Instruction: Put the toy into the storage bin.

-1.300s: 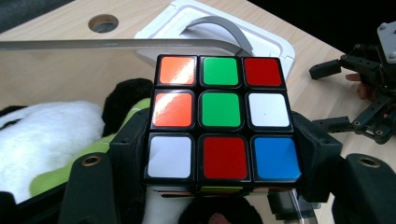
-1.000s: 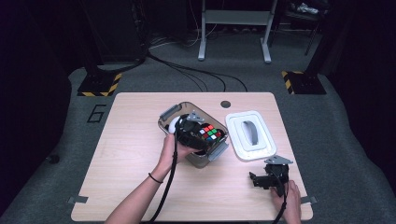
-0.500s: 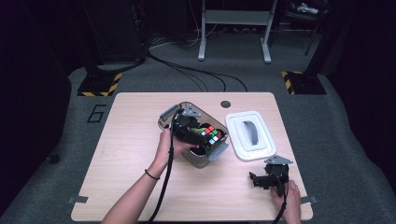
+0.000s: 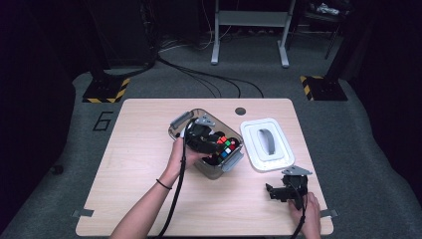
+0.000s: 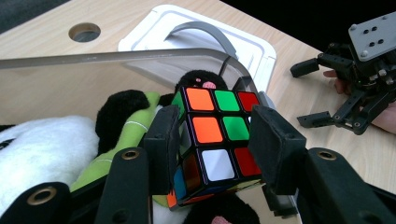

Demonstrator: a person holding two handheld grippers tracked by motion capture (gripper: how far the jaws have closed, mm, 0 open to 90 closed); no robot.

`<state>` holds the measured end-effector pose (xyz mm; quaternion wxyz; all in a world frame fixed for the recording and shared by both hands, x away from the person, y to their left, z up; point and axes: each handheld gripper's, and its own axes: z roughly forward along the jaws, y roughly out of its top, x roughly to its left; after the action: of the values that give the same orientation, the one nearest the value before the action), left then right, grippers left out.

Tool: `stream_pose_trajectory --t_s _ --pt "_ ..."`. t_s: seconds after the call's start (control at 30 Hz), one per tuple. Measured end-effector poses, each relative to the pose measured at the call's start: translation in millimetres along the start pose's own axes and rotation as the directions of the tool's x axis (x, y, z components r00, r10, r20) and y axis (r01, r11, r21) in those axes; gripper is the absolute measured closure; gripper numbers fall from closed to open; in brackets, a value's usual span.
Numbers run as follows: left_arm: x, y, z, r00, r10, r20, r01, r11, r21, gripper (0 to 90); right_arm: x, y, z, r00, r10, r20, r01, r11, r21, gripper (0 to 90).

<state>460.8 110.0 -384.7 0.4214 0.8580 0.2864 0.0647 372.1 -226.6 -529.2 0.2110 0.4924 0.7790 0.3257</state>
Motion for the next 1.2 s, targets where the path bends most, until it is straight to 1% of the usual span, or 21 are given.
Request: stream_pose_trajectory --t_s 0.33,0.47,0.5,0.53,0.6,0.63,0.67,0.73,0.83,0.93,1.0,1.1,1.13,1.2 --pt "-0.7 -2.2 0.6 0.9998 0.013 -0.014 -0.013 0.9999 0.003 53.6 0.1 0.0 0.0 1.0000 0.001 0.000 -0.001 1.000 0.000 0.0" --pt "-2.0 1.1 -0.3 1.0000 -0.001 -0.009 0.001 1.0000 0.001 52.8 0.0 0.0 0.0 1.0000 0.001 0.000 -0.001 1.000 0.000 0.0" --pt "-2.0 2.0 -0.2 0.9998 -0.016 -0.014 0.016 0.9998 0.008 50.3 0.0 0.0 0.0 1.0000 0.000 0.000 0.000 1.000 0.000 0.0" --pt "-1.7 2.8 -0.2 0.9996 -0.015 -0.023 0.016 0.9997 0.019 43.8 0.0 0.1 0.0 1.0000 0.001 0.000 -0.001 1.000 0.000 0.0" --pt "-2.5 3.2 -1.6 0.9993 -0.010 -0.035 0.011 0.9996 0.025 40.4 -0.1 0.0 -0.1 1.0000 -0.001 0.000 0.001 1.000 0.001 0.0" --pt "-3.2 3.3 -2.9 0.9989 -0.010 -0.045 0.012 0.9996 0.026 36.9 0.1 0.1 0.0 1.0000 0.001 0.000 -0.001 1.000 0.000 0.0" --pt "-3.1 3.1 -4.9 0.9988 -0.007 -0.048 0.009 0.9996 0.026 34.8 0.0 0.0 0.0 1.0000 -0.001 0.000 0.001 1.000 0.001 0.0" --pt "-3.0 2.4 -11.1 0.9970 -0.004 -0.077 0.006 0.9997 0.024 30.7 -0.1 0.0 -0.1 1.0000 0.000 0.000 0.000 1.000 0.000 0.0" --pt "0.7 -0.9 -23.2 0.9945 -0.021 -0.102 0.022 0.9997 0.009 25.2 0.0 0.0 0.0 1.0000 0.000 0.000 0.000 1.000 0.000 0.0" --pt "7.7 -7.3 -37.8 0.9909 -0.027 -0.132 0.027 0.9996 -0.001 20.4 0.0 0.1 0.0 1.0000 0.001 0.000 -0.001 1.000 0.000 0.0" --pt "12.9 -13.4 -47.2 0.9884 -0.038 -0.147 0.037 0.9992 -0.013 17.5 -0.1 0.0 -0.1 1.0000 -0.001 0.000 0.001 1.000 0.001 0.0" --pt "21.7 -23.3 -60.0 0.9857 -0.066 -0.155 0.062 0.9976 -0.029 16.4 0.0 0.1 0.0 1.0000 -0.001 0.000 0.001 1.000 0.001 0.0" --pt "24.4 -26.5 -63.9 0.9830 -0.069 -0.170 0.064 0.9975 -0.030 15.8 -0.1 0.0 -0.1 1.0000 -0.001 0.000 0.001 1.000 0.001 0.0" --pt "29.2 -33.8 -70.6 0.9809 -0.088 -0.173 0.082 0.9958 -0.040 15.3 0.0 0.1 0.0 1.0000 0.000 0.000 0.000 1.000 0.000 0.0"
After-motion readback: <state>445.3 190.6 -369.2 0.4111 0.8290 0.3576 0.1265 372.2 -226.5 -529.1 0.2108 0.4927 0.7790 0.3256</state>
